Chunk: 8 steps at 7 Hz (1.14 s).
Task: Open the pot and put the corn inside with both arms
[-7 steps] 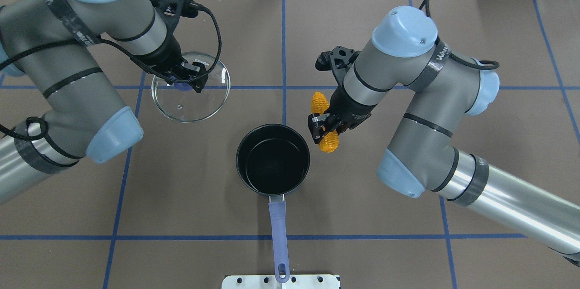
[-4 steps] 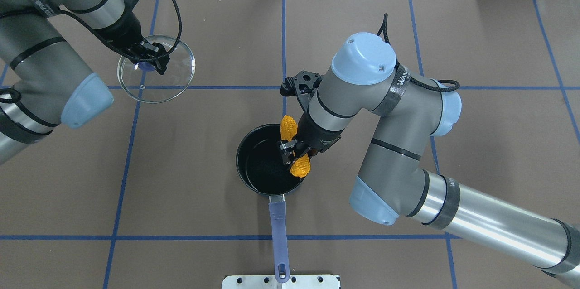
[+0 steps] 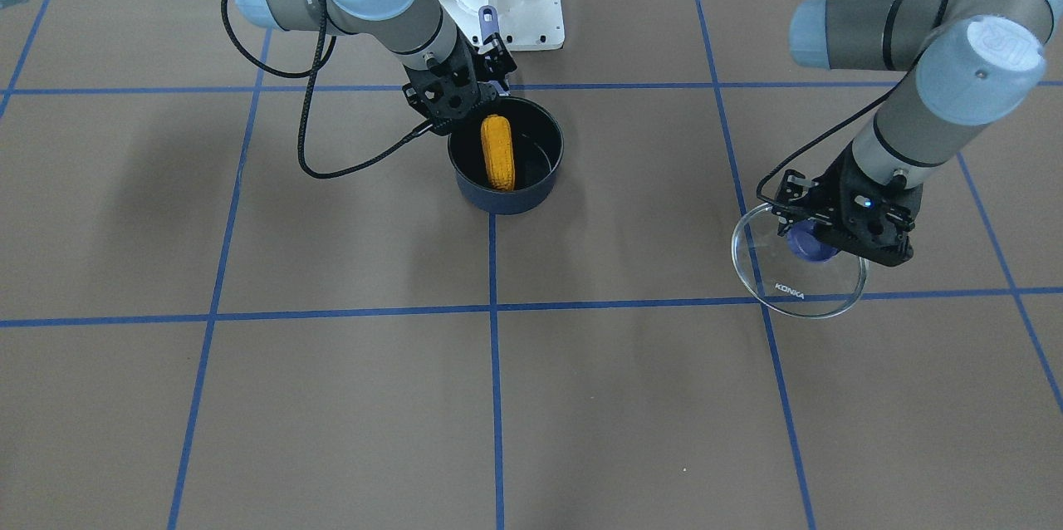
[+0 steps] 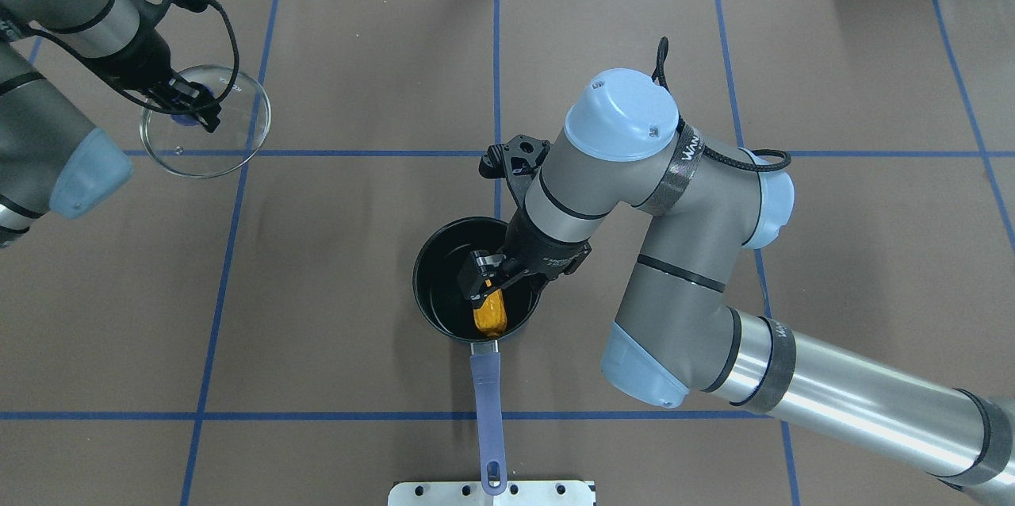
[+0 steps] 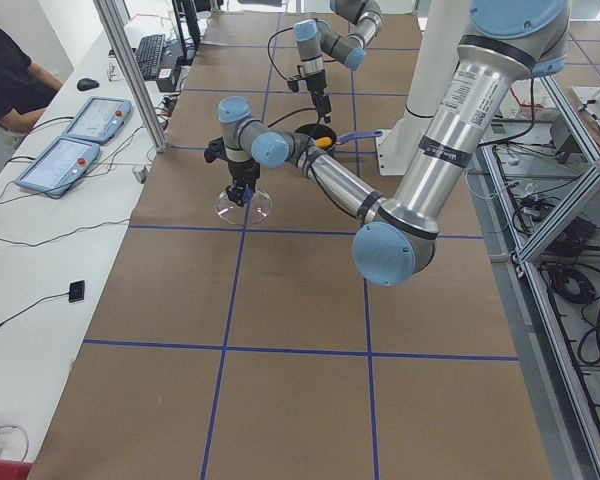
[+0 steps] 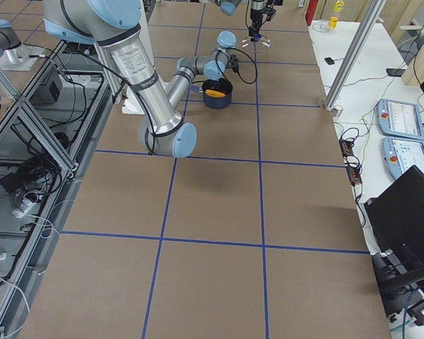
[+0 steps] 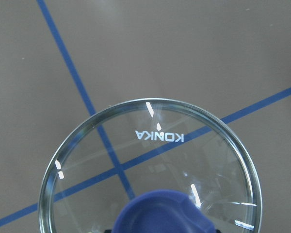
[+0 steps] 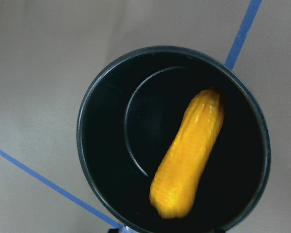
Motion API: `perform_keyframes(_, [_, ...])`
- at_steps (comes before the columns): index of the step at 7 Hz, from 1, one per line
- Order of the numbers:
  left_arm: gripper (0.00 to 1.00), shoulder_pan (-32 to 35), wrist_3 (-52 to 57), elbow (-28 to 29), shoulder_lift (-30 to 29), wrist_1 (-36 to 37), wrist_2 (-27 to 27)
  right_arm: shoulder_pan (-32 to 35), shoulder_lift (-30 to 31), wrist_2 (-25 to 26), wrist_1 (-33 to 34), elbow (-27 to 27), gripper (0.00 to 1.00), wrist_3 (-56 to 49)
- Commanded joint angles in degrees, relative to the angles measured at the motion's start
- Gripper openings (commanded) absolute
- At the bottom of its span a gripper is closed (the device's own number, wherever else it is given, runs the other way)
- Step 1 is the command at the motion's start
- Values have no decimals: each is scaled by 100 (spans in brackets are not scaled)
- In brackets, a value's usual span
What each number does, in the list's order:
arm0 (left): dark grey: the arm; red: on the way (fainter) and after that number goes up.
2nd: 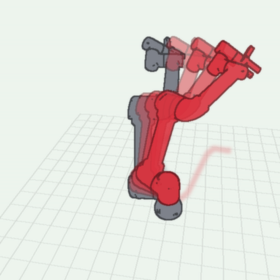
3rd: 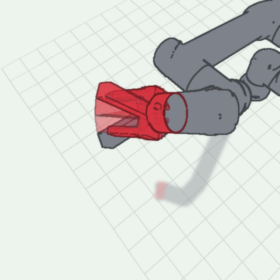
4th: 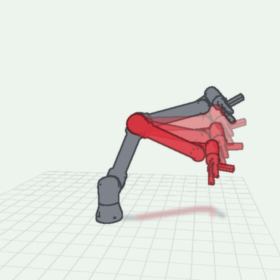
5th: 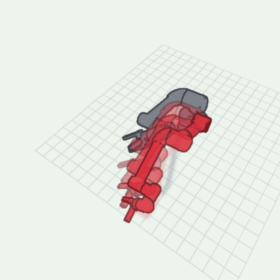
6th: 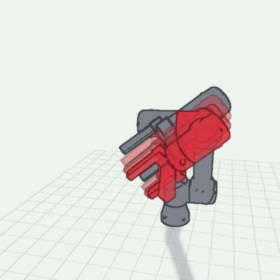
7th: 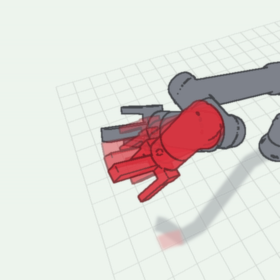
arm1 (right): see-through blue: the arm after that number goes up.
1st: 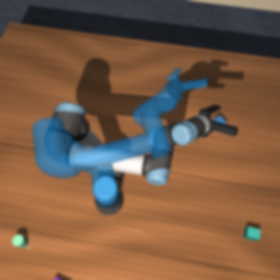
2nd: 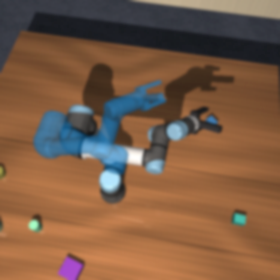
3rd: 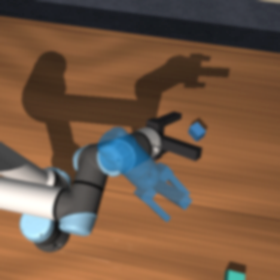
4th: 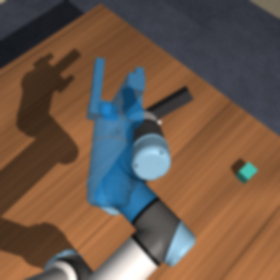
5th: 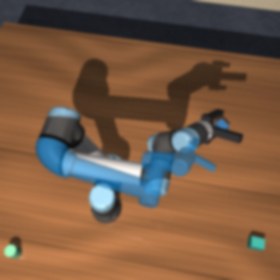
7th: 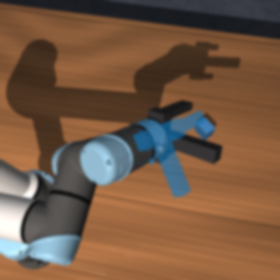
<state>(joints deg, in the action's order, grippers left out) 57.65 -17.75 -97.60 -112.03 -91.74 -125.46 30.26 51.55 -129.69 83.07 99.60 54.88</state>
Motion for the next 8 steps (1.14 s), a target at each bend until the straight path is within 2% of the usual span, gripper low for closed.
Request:
perform_keyframes(1, [63,53,35,22,707,-651,-451,94,-66,-3,-45,77,100,23])
perform_keyframes(4, [66,27,62,65,1209,-661,-550,743,-49,-3,-45,112,100,32])
perform_keyframes(8, [67,-8,53,294,1201,-643,-594,789,-14,-3,-28,104,100,23])
